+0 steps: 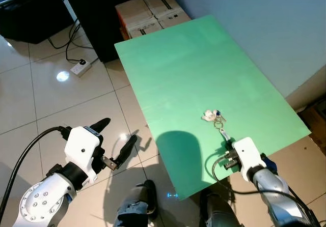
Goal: Hang keys on a hook
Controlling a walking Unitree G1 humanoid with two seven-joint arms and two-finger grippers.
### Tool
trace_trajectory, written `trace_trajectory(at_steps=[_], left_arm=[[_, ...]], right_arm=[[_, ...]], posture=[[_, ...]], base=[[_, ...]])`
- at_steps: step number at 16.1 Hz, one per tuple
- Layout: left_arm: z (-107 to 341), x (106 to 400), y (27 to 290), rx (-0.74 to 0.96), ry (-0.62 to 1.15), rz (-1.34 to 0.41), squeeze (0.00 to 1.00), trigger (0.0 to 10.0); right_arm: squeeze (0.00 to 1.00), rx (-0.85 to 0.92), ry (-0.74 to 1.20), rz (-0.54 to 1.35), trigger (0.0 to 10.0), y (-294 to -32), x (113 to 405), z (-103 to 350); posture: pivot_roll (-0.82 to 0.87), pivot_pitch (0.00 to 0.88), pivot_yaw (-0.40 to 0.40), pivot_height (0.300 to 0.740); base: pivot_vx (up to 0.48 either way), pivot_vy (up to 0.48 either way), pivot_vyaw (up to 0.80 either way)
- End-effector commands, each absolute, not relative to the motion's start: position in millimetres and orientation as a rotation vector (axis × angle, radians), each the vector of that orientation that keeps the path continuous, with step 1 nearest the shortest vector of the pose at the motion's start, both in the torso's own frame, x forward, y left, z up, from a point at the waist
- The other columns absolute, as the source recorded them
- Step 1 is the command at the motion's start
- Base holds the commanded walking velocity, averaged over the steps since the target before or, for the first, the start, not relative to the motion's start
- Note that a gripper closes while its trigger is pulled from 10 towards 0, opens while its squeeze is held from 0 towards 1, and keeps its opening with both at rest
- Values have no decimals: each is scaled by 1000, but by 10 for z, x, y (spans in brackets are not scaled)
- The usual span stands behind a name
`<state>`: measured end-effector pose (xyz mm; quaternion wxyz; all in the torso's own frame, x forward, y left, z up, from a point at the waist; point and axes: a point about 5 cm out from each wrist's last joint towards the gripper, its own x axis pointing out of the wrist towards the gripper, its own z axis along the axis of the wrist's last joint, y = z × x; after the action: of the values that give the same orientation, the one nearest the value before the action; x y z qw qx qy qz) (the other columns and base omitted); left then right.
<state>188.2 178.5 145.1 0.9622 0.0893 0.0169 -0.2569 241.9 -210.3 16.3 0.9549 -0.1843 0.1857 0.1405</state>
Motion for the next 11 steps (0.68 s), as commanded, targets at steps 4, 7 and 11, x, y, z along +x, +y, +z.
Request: trace_trajectory(at_steps=[4,7,11], left_arm=[[1409,1852,1742,180,49,-538,0,10000],[1377,1859,1740,184,49,-536,0,10000],[1394,1898,1771,187,47,-535,0,10000]], right_arm=[[1000,-365,436,231,10000,-2145,2328,150],[1000,-361,447,193,10000,-2159,2333,179],[1000,-320,437,190,10000,-2134,2368,265]], posture=[[122,248,76,740],[121,259,76,740],[119,259,73,740]], base=[[0,0,0],[0,0,0],[0,0,0]])
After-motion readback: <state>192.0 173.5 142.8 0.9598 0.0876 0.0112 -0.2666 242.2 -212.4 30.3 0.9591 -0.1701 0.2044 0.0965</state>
